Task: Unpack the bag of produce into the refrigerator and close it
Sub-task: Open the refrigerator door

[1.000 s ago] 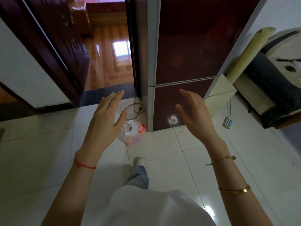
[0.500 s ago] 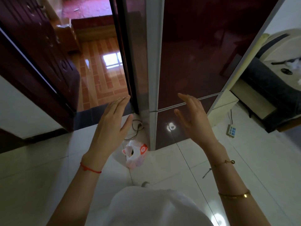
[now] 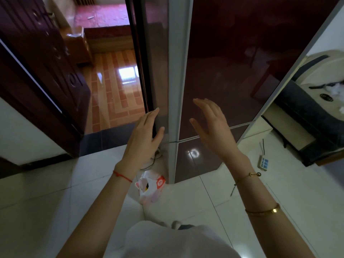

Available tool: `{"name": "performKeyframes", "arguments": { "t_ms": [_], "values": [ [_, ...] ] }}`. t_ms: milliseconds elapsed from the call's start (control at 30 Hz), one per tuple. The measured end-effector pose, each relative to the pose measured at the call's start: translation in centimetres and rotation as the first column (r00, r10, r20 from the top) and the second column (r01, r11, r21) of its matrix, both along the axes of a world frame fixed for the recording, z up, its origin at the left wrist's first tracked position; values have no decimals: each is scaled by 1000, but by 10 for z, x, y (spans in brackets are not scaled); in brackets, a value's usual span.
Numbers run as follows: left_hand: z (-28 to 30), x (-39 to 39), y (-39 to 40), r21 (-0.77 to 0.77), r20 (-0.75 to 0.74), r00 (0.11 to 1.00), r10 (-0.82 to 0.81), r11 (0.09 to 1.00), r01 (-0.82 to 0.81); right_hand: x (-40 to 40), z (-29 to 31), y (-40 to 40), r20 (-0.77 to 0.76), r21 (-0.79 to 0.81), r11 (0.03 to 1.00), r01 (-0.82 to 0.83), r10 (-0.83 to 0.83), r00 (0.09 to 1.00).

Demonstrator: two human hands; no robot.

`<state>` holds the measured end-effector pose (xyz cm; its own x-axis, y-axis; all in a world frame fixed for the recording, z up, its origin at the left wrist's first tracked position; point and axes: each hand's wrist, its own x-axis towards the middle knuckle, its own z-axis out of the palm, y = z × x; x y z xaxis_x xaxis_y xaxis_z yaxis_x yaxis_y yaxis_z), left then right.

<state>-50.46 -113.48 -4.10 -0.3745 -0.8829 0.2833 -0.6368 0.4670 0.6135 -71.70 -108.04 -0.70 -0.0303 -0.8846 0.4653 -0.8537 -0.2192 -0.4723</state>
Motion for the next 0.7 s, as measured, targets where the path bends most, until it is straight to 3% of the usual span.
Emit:
{"name": "performKeyframes", "arguments": {
  "t_ms": [333, 533, 700],
  "values": [
    [16, -56, -52, 152, -176, 981, 75, 987, -48, 1, 64, -91, -374, -211, 967, -142, 54, 926],
    [10, -72, -83, 175, -173, 984, 46, 984, -15, 6, 77, -137, -634, -269, 943, -195, -21, 773],
    [-20, -81, -116, 160, -189, 979, 69, 986, -39, 6, 84, -155, -750, -337, 919, -206, -130, 648]
  ]
}}
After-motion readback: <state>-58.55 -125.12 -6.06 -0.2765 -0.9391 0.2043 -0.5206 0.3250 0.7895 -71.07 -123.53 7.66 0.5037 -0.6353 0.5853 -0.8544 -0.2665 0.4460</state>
